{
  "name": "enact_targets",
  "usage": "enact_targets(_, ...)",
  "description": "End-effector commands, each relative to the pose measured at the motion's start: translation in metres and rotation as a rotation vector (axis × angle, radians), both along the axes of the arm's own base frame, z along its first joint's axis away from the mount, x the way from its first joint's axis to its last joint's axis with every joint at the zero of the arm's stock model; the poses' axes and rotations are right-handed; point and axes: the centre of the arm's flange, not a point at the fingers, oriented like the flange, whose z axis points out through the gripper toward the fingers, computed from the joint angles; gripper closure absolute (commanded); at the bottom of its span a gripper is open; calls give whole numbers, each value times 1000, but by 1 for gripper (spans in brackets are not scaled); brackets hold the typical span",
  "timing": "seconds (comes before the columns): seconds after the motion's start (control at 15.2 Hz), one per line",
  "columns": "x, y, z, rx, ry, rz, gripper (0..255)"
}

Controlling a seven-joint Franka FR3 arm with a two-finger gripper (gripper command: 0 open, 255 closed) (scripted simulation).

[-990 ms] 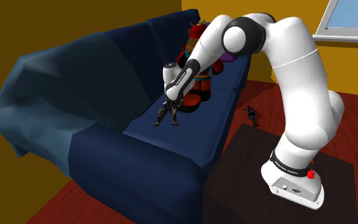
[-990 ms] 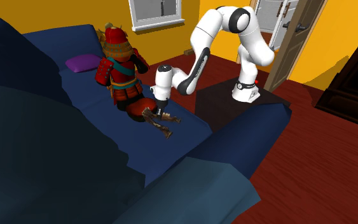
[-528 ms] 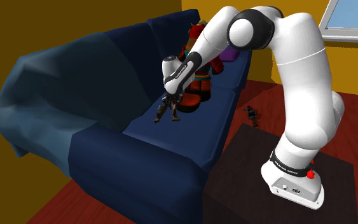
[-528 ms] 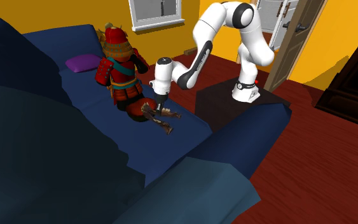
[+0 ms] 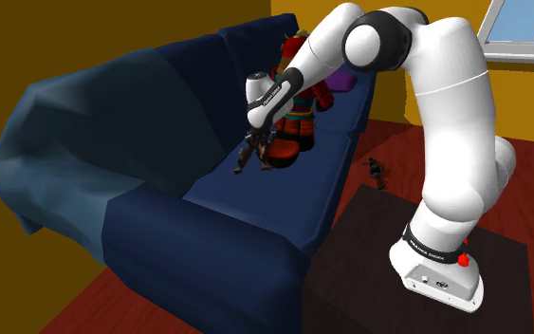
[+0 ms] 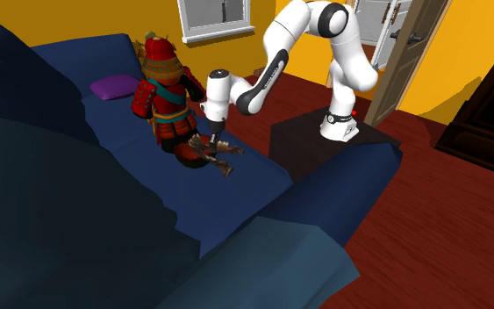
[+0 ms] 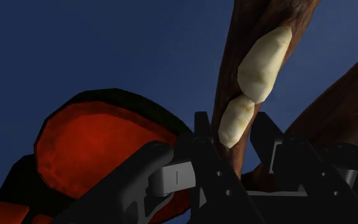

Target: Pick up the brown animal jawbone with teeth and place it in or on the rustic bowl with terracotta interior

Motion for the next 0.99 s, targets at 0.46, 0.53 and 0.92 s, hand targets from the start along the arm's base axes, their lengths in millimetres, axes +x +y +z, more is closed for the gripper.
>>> enact_targets(0.46,23,-118,-1,0,-1,1,255)
enact_targets(0.53,25,-131,-1,0,-1,1,255)
enact_targets(0.92,39,-198,-2,0,-1,1,255)
